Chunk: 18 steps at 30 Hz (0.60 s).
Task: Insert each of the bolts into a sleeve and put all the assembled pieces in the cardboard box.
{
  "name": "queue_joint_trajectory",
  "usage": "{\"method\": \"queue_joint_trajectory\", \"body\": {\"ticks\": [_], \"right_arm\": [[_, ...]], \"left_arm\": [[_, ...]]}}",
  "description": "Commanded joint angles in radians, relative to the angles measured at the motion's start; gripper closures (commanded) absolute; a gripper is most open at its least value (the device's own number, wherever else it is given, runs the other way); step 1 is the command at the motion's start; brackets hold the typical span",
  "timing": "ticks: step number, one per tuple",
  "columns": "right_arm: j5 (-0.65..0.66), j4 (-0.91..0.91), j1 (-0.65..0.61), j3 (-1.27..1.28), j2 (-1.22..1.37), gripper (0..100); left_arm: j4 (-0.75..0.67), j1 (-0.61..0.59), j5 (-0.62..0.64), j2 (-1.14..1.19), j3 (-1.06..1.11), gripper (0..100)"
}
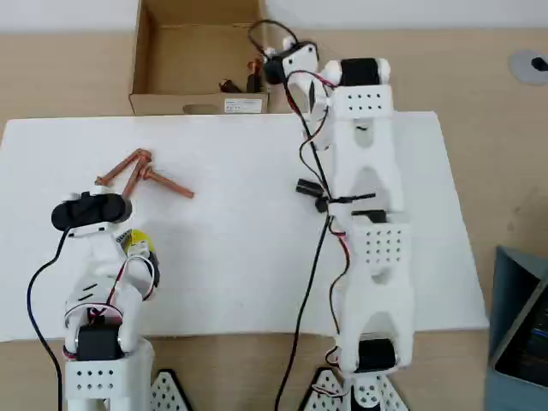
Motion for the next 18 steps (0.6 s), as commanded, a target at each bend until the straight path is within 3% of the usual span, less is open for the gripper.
{"method": "queue_joint_trajectory", "body": {"ticks": [1, 7, 11, 18], "right_arm": [[-0.003, 0.021, -0.007, 0.047, -0.179, 98.7], [-0.015, 0.021, -0.002, 0.245, -0.404, 98.7], [-0.153, 0.021, 0.002, 0.395, -0.578, 98.7], [-0.278, 0.021, 0.104, 0.665, -0.883, 98.7]], "left_arm": [[0.003, -0.011, -0.006, -0.008, 0.005, 100], [0.003, -0.011, -0.006, -0.008, 0.005, 100], [0.002, -0.009, -0.006, -0.008, 0.005, 100], [0.0, -0.009, -0.008, -0.008, 0.005, 100]]}}
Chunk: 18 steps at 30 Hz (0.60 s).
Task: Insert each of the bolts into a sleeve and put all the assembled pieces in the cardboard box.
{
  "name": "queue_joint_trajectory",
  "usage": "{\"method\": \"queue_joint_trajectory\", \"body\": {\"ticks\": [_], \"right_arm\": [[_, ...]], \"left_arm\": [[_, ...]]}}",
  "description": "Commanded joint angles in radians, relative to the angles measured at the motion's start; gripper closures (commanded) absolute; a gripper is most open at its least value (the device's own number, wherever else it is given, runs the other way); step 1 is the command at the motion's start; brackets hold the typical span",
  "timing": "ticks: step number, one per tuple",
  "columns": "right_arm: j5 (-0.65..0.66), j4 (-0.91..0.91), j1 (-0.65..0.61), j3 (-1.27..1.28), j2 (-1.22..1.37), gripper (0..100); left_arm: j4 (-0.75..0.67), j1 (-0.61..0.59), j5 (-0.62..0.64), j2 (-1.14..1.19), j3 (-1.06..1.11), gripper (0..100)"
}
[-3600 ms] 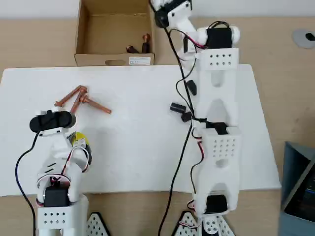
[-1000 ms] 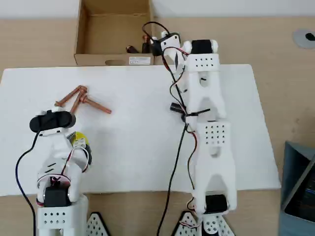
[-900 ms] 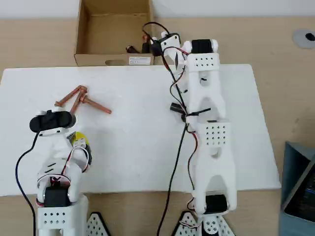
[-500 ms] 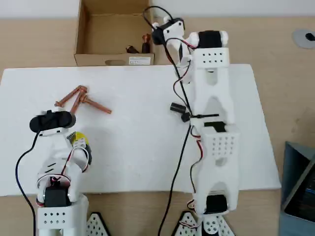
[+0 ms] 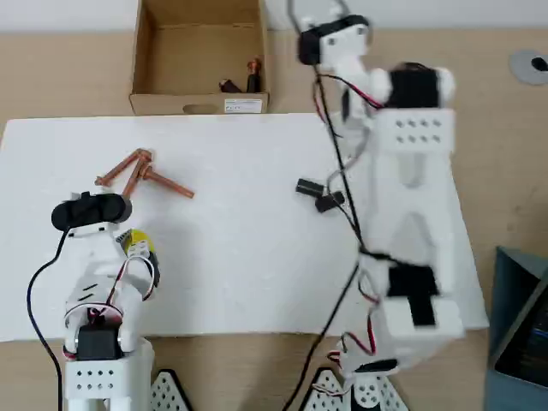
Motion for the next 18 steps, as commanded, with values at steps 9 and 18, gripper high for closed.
{"method": "queue_joint_trajectory", "body": {"ticks": [9, 18], "right_arm": [[-0.124, 0.008, 0.216, 0.443, -0.475, 98.7], [-0.124, -0.11, 0.331, 0.796, -0.823, 98.7]], "left_arm": [[0.109, -0.005, -0.098, 0.005, -0.189, 100], [0.186, -0.008, -0.121, 0.334, -0.479, 100]]}}
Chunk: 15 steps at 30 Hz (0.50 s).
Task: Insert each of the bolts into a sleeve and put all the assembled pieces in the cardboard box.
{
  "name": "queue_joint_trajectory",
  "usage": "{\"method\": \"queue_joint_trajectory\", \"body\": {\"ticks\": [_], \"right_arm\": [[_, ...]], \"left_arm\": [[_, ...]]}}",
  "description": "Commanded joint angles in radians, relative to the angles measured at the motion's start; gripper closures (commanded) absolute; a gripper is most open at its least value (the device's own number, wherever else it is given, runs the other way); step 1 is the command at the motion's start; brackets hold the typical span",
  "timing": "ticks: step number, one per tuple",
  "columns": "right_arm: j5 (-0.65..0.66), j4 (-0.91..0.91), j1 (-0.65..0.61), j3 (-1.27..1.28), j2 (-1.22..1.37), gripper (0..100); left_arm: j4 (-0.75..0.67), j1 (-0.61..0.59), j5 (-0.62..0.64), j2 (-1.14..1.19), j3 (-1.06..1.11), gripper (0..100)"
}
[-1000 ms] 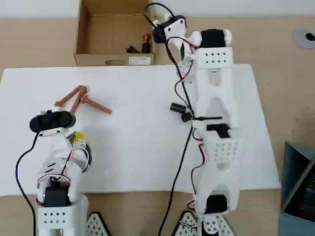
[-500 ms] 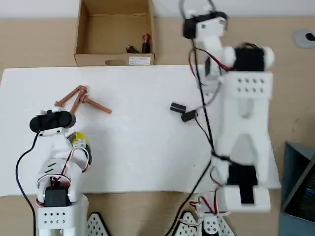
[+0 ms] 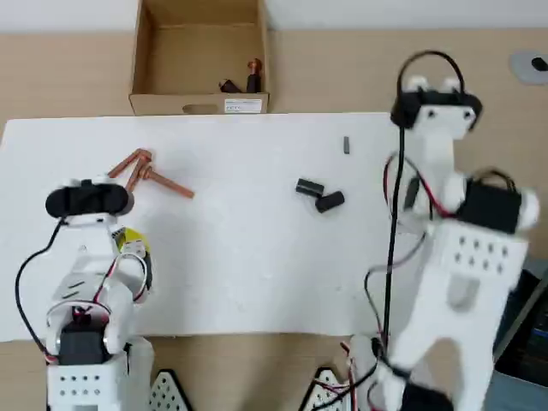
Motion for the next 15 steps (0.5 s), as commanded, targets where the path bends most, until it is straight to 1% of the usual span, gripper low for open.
{"method": "queue_joint_trajectory", "body": {"ticks": [1, 9, 15], "right_arm": [[-0.006, -0.048, 0.027, 0.094, -0.162, 98.7], [-0.006, -0.052, 0.027, 0.274, -0.363, 98.7], [-0.008, -0.081, 0.028, 0.381, -0.464, 98.7]], "left_arm": [[0.005, -0.008, -0.002, 0.18, -0.183, 100], [0.003, -0.008, 0.014, 0.584, -0.491, 100], [0.006, -0.009, 0.16, 0.872, -0.729, 100]]}}
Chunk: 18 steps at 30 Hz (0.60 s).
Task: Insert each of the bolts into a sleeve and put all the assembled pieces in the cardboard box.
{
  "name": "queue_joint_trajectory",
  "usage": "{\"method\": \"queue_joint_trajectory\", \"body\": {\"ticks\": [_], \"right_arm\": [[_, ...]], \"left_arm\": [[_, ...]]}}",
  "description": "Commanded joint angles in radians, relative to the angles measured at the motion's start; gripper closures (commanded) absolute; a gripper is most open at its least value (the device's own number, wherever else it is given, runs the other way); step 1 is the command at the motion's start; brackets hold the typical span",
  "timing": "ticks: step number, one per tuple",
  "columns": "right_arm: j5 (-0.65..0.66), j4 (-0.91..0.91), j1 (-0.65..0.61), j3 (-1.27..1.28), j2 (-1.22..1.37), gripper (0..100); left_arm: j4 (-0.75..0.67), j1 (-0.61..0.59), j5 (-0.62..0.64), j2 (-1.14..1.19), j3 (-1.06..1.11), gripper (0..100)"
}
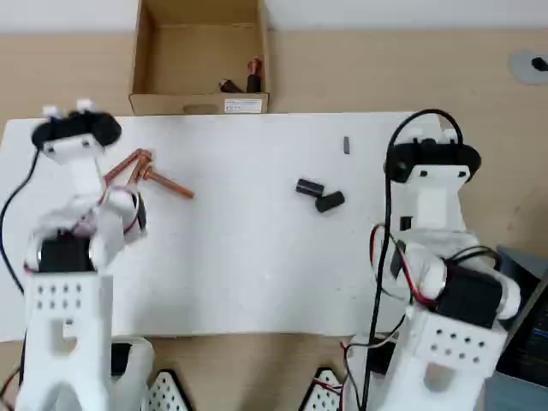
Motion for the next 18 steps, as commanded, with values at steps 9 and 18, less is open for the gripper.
{"method": "queue_joint_trajectory", "body": {"ticks": [9, 18], "right_arm": [[-0.041, -0.043, 0.016, 0.051, -0.088, 98.7], [-0.141, -0.071, 0.016, 0.053, -0.09, 98.7]], "left_arm": [[0.005, -0.009, 0.229, 0.503, -0.41, 100], [0.005, -0.009, 0.517, 0.768, -0.586, 100]]}}
